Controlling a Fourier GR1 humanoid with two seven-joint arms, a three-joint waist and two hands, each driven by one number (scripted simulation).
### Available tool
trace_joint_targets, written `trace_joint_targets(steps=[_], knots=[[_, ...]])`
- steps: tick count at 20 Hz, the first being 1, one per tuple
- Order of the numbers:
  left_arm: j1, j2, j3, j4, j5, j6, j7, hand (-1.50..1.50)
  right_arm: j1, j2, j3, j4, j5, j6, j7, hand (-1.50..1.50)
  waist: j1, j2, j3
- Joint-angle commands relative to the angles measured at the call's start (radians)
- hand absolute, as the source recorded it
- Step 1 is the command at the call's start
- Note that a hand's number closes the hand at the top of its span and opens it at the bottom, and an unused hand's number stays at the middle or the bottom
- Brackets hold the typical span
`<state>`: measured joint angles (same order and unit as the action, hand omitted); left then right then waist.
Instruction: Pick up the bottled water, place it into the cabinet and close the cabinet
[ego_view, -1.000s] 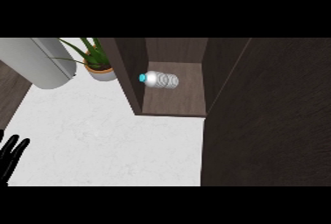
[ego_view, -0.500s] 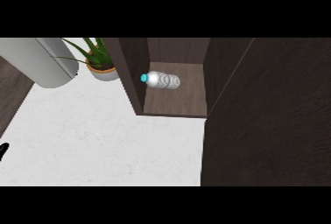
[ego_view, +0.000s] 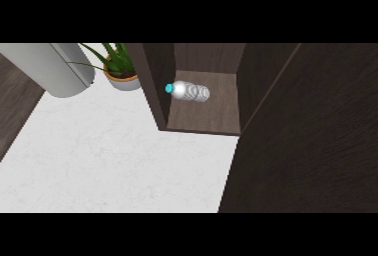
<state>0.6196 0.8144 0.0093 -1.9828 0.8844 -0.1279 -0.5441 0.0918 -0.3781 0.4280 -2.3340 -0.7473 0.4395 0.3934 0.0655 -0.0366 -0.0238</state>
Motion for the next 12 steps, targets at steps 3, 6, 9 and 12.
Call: trace_joint_targets(steps=[3, 6, 9, 12], knots=[[0.024, 0.021, 0.053, 0.004, 0.028, -0.045, -0.01, -1.5, -0.19, 0.104, 0.078, -0.054, 0.153, -0.197, 0.098, 1.5, 0.015, 0.003, 0.002], [0.033, 0.035, 0.078, 0.017, 0.043, -0.067, -0.008, -1.5, -0.281, 0.175, 0.118, 0.006, 0.179, -0.29, 0.133, 1.5, 0.018, 0.008, 0.004], [0.042, 0.031, 0.089, 0.025, 0.047, -0.112, -0.032, -1.5, -0.415, 0.25, 0.165, 0.107, 0.203, -0.353, 0.191, 1.5, 0.055, 0.02, 0.005], [0.053, 0.057, 0.12, 0.031, 0.071, -0.147, -0.019, -1.5, -0.57, 0.328, 0.211, 0.212, 0.177, -0.4, 0.298, 1.5, 0.062, 0.028, 0.01]])
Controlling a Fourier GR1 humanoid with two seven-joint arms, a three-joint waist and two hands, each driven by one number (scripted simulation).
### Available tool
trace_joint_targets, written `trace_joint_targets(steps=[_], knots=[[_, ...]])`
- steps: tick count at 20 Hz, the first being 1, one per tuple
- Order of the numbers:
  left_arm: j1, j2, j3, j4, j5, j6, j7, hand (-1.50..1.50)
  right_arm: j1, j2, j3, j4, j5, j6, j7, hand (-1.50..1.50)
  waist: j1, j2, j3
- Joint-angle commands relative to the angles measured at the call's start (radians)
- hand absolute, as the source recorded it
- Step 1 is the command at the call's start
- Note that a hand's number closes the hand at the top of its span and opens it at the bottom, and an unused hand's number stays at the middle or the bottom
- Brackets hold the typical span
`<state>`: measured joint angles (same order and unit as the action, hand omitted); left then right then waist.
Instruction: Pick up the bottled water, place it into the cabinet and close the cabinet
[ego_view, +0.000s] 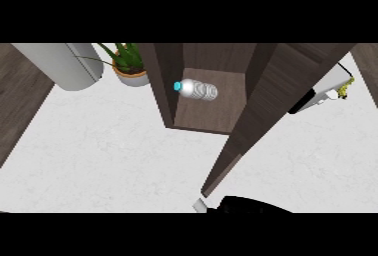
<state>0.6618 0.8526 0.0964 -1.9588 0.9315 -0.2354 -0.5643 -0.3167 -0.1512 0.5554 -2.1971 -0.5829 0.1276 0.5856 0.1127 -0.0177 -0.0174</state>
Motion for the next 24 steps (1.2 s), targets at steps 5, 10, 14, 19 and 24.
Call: trace_joint_targets(steps=[5, 10, 14, 19, 24], knots=[[0.045, 0.024, 0.102, 0.047, 0.053, -0.126, -0.031, -1.5, -0.448, 0.148, 0.086, 0.252, -0.146, -0.106, 0.107, 1.5, 0.017, 0.02, 0.012], [0.164, -0.011, 0.18, 0.089, 0.042, -0.235, -0.075, -1.5, -0.683, 0.15, -0.003, 0.427, -0.289, -0.142, 0.107, 1.5, -0.023, 0.014, 0.015], [0.212, -0.045, 0.209, 0.048, 0.063, -0.222, -0.043, -1.5, -0.693, 0.151, -0.052, 0.583, -0.373, -0.136, 0.089, 1.5, -0.053, 0.018, 0.018], [0.232, -0.091, 0.282, 0.116, 0.049, -0.333, -0.078, -1.5, -0.618, 0.133, -0.107, 0.699, -0.398, -0.047, 0.045, 1.5, -0.074, 0.02, 0.017], [0.246, -0.158, 0.297, 0.119, 0.01, -0.373, -0.042, -1.5, -0.596, 0.128, -0.147, 0.814, -0.363, 0.066, 0.005, 1.5, -0.083, 0.02, 0.017]])
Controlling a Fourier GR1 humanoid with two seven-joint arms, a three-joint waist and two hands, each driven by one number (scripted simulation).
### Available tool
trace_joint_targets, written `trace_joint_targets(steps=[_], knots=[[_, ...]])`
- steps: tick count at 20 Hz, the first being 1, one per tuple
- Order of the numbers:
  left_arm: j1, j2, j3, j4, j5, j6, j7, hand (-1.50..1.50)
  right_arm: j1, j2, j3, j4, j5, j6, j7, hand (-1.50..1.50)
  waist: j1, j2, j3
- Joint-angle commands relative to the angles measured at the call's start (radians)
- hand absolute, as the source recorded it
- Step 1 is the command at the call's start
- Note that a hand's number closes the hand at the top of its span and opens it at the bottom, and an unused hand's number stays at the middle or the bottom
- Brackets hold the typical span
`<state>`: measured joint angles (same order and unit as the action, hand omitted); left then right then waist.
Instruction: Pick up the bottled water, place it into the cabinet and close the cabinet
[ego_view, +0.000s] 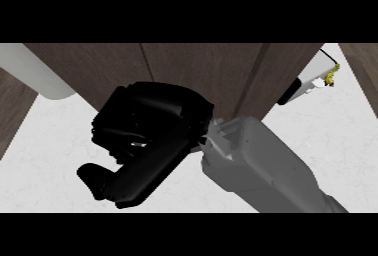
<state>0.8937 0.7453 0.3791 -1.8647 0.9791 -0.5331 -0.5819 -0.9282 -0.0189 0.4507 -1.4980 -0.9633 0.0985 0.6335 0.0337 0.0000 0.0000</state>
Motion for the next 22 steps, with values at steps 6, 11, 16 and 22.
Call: trace_joint_targets(steps=[6, 11, 16, 22], knots=[[-0.011, -0.09, 0.054, 0.062, -0.055, -0.123, 0.003, -1.5, -0.014, -0.066, -0.181, 0.228, 0.015, 0.152, -0.061, 1.5, -0.008, 0.001, 0.0], [-0.053, -0.107, 0.044, 0.021, -0.05, -0.101, 0.066, -1.5, -0.035, -0.052, -0.192, 0.381, 0.181, 0.264, -0.264, 1.5, -0.002, 0.005, 0.0], [-0.061, -0.107, 0.068, -0.044, -0.013, -0.058, 0.138, -1.5, -0.134, -0.07, -0.257, 0.463, 0.238, 0.25, -0.308, 1.5, 0.0, 0.007, 0.0], [-0.112, -0.121, 0.057, 0.058, -0.039, -0.097, 0.148, -1.5, -0.213, -0.064, -0.303, 0.444, 0.301, 0.18, -0.374, -1.5, -0.011, 0.005, -0.002]])
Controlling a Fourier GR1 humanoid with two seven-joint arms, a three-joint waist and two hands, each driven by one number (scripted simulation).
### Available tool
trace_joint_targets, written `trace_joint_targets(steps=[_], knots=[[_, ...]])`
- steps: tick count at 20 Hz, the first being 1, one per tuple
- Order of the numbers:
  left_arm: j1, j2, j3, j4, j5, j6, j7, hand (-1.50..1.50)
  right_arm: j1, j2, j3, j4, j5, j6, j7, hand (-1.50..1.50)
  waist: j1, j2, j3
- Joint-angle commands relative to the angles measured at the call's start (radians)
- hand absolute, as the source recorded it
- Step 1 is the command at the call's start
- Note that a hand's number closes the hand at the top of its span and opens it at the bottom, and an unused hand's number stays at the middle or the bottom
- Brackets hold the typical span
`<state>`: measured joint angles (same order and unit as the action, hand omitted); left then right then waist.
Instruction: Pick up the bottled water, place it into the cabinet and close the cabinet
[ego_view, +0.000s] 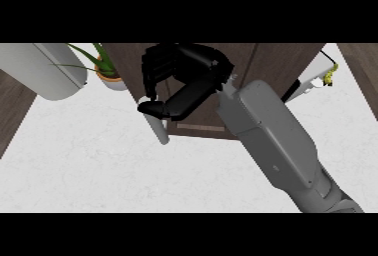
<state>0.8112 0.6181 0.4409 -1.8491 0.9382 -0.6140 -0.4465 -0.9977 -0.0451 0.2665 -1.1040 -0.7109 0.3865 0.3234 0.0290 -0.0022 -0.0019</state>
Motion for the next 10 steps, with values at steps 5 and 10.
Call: trace_joint_targets(steps=[5, 10], knots=[[-0.049, 0.001, 0.015, 0.015, -0.009, -0.015, 0.009, -1.5, -0.172, -0.074, -0.154, 0.088, 0.085, -0.129, -0.093, -1.5, 0.003, 0.011, 0.001], [-0.061, -0.02, -0.026, -0.013, -0.021, 0.01, 0.045, -1.5, -0.195, -0.043, -0.146, 0.098, 0.097, -0.153, -0.082, -1.5, 0.001, 0.009, 0.001]])
